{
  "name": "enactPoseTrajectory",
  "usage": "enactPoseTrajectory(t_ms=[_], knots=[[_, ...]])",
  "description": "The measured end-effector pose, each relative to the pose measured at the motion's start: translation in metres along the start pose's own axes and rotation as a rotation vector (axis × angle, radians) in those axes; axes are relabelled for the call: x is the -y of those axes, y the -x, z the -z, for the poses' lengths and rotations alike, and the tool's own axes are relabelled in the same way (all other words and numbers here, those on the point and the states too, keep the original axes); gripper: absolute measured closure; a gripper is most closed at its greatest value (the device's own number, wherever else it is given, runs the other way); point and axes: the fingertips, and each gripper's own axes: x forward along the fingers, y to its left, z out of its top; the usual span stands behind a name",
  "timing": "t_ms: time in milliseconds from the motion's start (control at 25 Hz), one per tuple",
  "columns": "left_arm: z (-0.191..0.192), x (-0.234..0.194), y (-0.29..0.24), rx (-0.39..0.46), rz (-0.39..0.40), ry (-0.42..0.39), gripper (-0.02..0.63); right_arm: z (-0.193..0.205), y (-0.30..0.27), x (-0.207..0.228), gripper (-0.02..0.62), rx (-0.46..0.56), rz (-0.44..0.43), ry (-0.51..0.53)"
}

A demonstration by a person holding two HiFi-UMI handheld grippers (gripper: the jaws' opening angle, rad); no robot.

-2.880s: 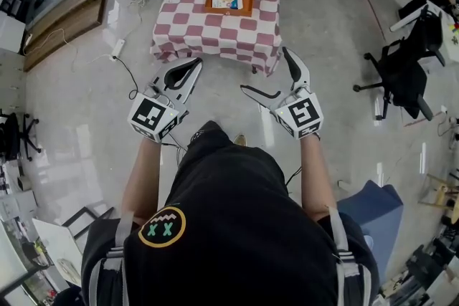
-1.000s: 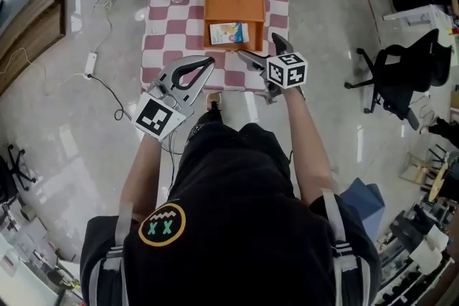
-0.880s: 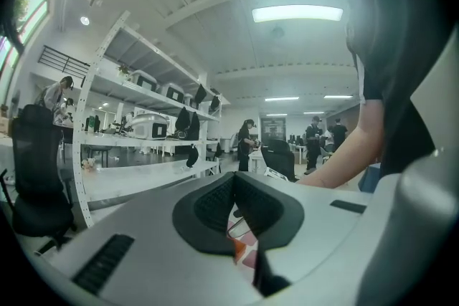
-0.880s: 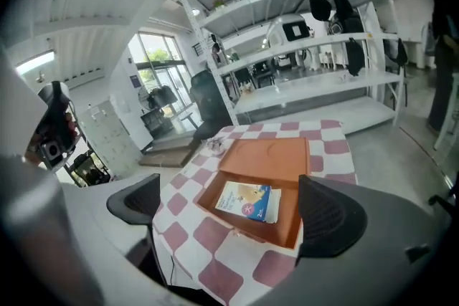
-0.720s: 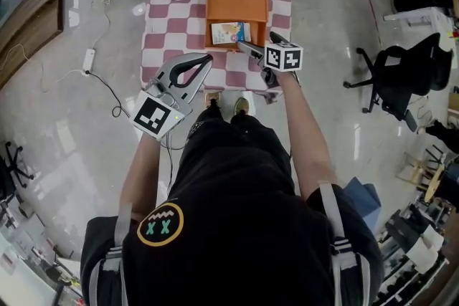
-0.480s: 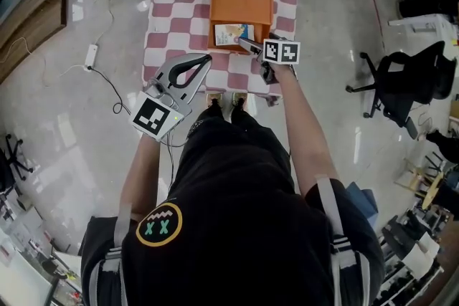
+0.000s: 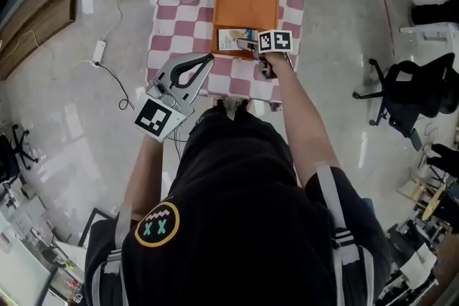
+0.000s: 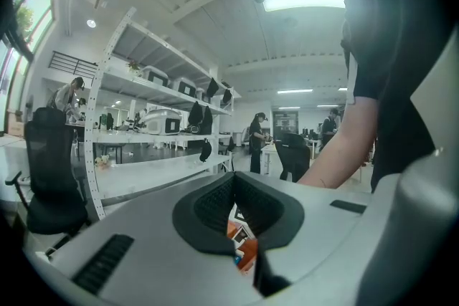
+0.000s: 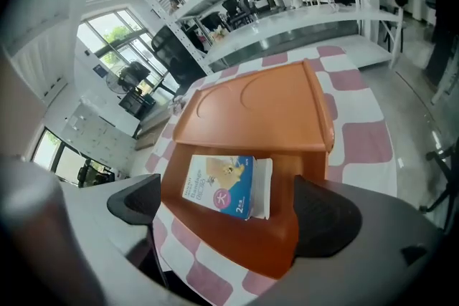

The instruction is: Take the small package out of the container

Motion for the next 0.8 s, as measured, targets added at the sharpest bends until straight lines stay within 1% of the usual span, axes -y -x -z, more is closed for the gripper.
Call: enactPoseTrajectory(t_ms=[80,200,280,400,560,640,720,800], knots=[[-0.001,-0.002,-0.007,-0.002,-0.003,0.000,0.589,0.003,-0.007,0.006,0.005,-0.045,0.011,-0.005],[-0.002,-0.004,-0.016,-0.003,-0.004,0.000,0.589,0.001,-0.015,0.011,0.034,-0.075,0.023,-0.005],[-0.001,-0.005,-0.020,-0.006,-0.005,0.003,0.589,0.000,-0.020,0.013,0.069,-0.086,0.030,-0.008],[-0.002,-0.006,-0.026,-0.013,-0.007,0.006,0.589,0.003,-0.028,0.013,0.074,-0.121,0.037,0.006],[-0.002,-0.005,-0.030,-0.019,-0.014,0.008,0.589,0.007,-0.038,0.014,0.074,-0.167,0.064,0.063],[-0.001,-0.005,-0.029,-0.022,-0.020,0.012,0.589,0.008,-0.041,0.013,0.072,-0.180,0.067,0.074],[0.000,-0.005,-0.028,-0.026,-0.026,0.013,0.589,0.007,-0.044,0.011,0.074,-0.186,0.058,0.065],[0.002,-0.005,-0.027,-0.030,-0.031,0.014,0.589,0.010,-0.049,0.008,0.074,-0.200,0.022,0.020]])
